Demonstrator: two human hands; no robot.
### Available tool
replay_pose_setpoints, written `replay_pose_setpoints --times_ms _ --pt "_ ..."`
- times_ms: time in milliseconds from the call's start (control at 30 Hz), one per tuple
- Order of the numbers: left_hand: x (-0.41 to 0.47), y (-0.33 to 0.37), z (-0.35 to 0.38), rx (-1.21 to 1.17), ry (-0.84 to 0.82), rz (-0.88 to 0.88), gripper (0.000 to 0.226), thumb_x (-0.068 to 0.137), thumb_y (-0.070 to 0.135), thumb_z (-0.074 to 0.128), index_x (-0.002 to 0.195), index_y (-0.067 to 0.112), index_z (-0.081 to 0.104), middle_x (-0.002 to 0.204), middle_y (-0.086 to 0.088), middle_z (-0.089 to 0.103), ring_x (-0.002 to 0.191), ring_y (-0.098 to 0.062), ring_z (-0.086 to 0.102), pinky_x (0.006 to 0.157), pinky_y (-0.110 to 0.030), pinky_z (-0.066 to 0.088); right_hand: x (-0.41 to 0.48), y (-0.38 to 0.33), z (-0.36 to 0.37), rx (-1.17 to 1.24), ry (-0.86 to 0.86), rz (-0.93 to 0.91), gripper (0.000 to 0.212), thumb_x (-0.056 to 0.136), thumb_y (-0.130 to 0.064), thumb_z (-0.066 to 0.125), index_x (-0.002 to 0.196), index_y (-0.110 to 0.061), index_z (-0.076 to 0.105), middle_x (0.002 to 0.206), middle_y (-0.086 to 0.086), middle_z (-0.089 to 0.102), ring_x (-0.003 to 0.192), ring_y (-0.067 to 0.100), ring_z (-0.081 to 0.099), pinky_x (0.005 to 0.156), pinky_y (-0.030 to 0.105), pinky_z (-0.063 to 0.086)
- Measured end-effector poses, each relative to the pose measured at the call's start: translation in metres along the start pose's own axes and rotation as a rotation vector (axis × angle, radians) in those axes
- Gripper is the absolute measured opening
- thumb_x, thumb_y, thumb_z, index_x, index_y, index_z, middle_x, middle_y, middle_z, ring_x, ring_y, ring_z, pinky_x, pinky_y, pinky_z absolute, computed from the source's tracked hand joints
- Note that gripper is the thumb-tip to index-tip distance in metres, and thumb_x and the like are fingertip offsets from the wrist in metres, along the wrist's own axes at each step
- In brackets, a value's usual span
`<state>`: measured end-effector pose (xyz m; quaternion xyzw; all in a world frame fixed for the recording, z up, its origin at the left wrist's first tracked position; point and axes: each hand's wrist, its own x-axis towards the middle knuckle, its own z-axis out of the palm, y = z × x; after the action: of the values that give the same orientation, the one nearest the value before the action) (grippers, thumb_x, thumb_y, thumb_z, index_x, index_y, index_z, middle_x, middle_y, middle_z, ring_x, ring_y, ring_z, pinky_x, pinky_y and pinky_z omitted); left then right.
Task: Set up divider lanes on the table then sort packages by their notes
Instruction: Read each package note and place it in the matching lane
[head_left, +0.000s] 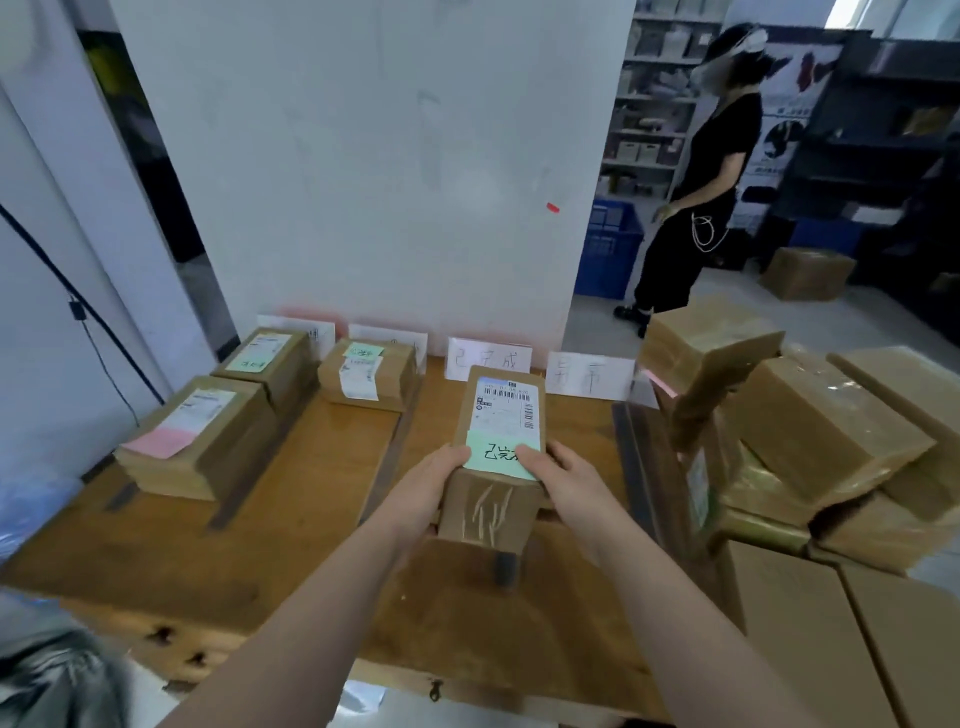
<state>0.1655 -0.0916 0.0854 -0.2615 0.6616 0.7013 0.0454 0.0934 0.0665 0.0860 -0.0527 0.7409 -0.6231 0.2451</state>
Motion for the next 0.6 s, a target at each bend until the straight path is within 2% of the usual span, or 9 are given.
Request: replay_pose_setpoints --times_ms 133,233,333,400,500,600 --pt "0.045 0.015 -0.009 0.064 0.0 0.027 0.026 0.102 0.043 0.038 0.105 0.031 0.061 0.095 0.004 0.071 0.088 -0.015 0.065 0.082 -0.035 0.052 0.052 -0.007 0.007 0.002 0.001 0.006 0.054 0.092 -0.043 0.06 0.141 -0.026 0.044 0.12 -0.007 0.066 0.09 0.007 0.07 0.063 0.021 0.055" --pt "0.088 0.022 -0.018 0.09 0.011 0.038 0.04 0.099 0.048 0.043 0.132 0.028 0.054 0.109 0.004 0.07 0.099 -0.017 0.066 0.087 -0.039 0.054 0.093 -0.012 0.01 0.011 -0.008 0.013 0.049 0.094 -0.037 0.059 0.139 -0.025 0.045 0.119 -0.005 0.066 0.088 0.008 0.07 0.058 0.019 0.054" --pt "0.13 0.025 -0.026 0.104 0.019 0.042 0.049 0.096 0.048 0.049 0.142 0.031 0.046 0.119 0.006 0.067 0.106 -0.018 0.064 0.092 -0.046 0.054 0.136 -0.011 0.012 -0.019 0.011 0.018 0.047 0.094 -0.035 0.059 0.138 -0.025 0.046 0.125 -0.004 0.063 0.099 0.011 0.066 0.077 0.03 0.059" --pt "0.152 0.028 -0.029 0.097 0.015 0.057 0.042 0.099 0.04 0.049 0.14 0.03 0.048 0.117 0.008 0.067 0.103 -0.016 0.065 0.087 -0.04 0.057 0.161 -0.008 0.014 -0.047 0.028 0.022 0.045 0.095 -0.035 0.058 0.138 -0.026 0.047 0.127 -0.004 0.062 0.107 0.014 0.063 0.087 0.038 0.057" --pt "0.185 0.029 -0.031 0.112 0.014 0.044 0.046 0.101 0.034 0.048 0.146 0.027 0.041 0.124 0.004 0.064 0.105 -0.014 0.063 0.08 -0.032 0.058 0.194 -0.002 0.017 -0.084 0.035 0.042 0.044 0.096 -0.032 0.056 0.138 -0.026 0.045 0.129 -0.004 0.059 0.112 0.015 0.06 0.091 0.04 0.056" --pt "0.219 0.026 -0.036 0.135 0.015 0.021 0.052 0.101 0.035 0.048 0.15 0.025 0.034 0.132 0.001 0.06 0.109 -0.015 0.062 0.085 -0.031 0.057 0.226 0.005 0.021 -0.088 0.031 0.067 0.043 0.096 -0.031 0.056 0.138 -0.027 0.045 0.128 -0.004 0.06 0.11 0.013 0.061 0.09 0.038 0.056"
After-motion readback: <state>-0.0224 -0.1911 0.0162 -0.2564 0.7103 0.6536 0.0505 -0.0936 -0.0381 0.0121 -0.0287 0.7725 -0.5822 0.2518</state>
